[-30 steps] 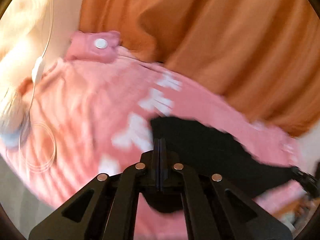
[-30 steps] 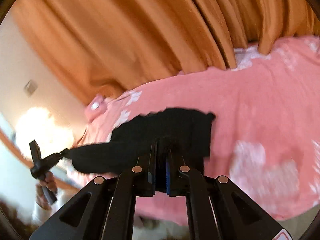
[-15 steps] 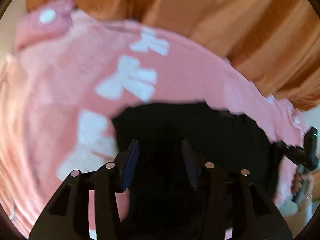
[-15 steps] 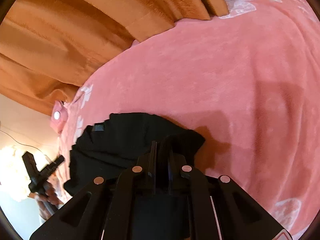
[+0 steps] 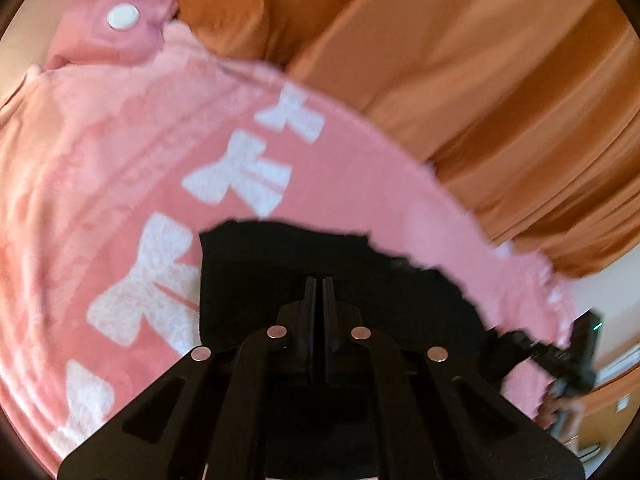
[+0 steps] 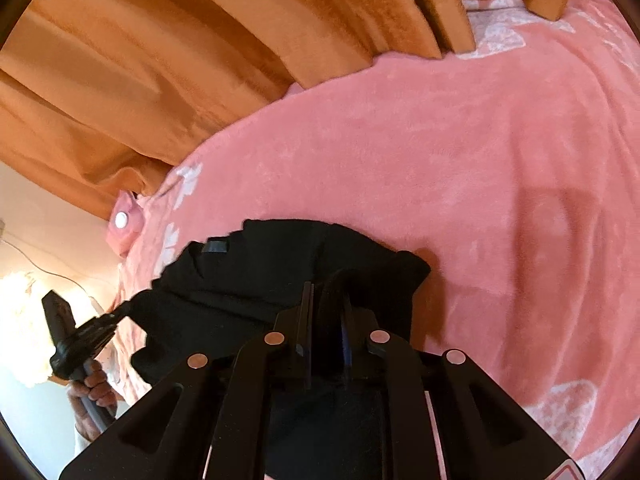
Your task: Fold small clothes
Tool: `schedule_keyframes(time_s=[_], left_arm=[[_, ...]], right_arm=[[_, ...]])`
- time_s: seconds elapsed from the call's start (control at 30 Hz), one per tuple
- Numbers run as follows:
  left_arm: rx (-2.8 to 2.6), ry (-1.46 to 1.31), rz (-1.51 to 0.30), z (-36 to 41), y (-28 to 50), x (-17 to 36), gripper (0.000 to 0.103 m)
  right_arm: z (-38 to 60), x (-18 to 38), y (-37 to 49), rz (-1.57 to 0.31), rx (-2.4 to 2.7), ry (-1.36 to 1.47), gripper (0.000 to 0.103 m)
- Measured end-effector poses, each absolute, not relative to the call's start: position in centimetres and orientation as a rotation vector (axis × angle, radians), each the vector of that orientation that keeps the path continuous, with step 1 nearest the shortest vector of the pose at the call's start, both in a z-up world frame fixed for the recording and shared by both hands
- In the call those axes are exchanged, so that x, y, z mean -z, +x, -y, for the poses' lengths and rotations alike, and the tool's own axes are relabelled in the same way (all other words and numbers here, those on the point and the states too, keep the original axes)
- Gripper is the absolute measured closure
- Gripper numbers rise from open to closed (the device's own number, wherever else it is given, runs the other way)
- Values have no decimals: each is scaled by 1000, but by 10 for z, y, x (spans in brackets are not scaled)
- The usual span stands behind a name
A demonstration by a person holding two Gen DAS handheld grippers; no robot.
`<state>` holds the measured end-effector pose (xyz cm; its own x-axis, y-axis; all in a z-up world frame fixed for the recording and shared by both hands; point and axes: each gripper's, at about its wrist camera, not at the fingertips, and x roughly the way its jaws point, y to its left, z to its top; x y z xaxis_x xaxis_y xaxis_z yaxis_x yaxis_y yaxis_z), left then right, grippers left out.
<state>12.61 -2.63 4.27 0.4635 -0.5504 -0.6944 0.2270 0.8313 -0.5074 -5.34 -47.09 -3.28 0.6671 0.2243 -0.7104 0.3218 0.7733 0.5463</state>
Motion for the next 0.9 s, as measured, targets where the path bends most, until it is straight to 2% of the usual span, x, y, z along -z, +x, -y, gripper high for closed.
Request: schedule_keyframes(time_s=[0.2,0.43,0.5,0.57,0.67,0.73,0.77,0.8,0.9], left_arm=[[422,-428,-889,-1,137,-64,102],[337,-452,-876,-3,177,-55,103],[289,-370,-860,8,192,-45,103],[285,-283,-932,17,198,-32,103],[412,-289,-995,18,177,-32,101],[489,-260,-1004,19,157,-36,81],[489,-224,-999,21,144,-36,54],[455,-191,-1003,23,137,-32,44],[443,-194,-1083,35,139,-12,44]], right_arm=[[469,7,-52,-760,11,686,91],[480,23,-10,-765,78,738,97],[479,20,-7,-768,133,699,93],[469,14,-5,-848,135,601,75],[434,1,-25,-902,25,375,67],[402,3,-48,-931,-31,196,57],[394,10,-55,-953,-36,165,51],[390,19,-59,-992,-30,154,51],[396,46,-58,-1087,48,203,51]])
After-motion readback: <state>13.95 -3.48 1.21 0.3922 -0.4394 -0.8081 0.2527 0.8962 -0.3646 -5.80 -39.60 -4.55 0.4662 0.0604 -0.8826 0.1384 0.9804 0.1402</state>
